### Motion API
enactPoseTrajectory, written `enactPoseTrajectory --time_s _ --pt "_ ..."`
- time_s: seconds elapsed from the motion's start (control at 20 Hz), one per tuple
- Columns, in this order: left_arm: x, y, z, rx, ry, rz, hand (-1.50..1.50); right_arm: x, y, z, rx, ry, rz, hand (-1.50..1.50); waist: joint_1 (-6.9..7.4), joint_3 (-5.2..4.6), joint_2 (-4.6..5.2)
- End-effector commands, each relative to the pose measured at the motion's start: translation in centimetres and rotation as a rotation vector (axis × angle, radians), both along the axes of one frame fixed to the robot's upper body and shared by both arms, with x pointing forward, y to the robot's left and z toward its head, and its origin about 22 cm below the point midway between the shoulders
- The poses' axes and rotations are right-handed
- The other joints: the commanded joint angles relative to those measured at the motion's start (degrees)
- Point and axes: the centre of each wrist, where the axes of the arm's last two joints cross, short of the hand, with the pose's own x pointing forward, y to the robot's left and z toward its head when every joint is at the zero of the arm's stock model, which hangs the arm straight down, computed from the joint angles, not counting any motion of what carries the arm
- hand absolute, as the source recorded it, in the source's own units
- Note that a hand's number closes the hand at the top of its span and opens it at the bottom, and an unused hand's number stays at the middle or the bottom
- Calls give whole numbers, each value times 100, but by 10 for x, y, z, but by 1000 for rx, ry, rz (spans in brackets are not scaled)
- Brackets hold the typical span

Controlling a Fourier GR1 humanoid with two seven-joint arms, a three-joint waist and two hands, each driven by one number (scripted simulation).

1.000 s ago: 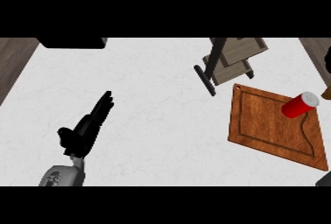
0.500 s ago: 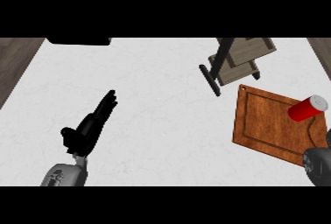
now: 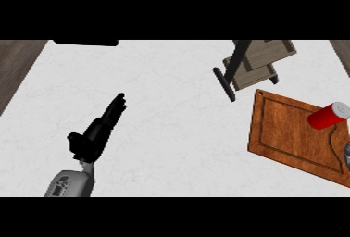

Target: Pick the croissant from the cutting board and place it in the tiered basket

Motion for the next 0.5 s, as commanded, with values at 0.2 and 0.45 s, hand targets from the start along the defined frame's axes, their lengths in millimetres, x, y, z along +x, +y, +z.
enactPoseTrajectory --time_s 0.2,0.45 --pt "10 -11 2 -14 2 -18 0 42 -14 -21 93 -9 -41 150 36 5 54" --pt "4 -2 3 -1 -21 -20 0 51 -14 -24 177 -53 -6 150 91 9 36"
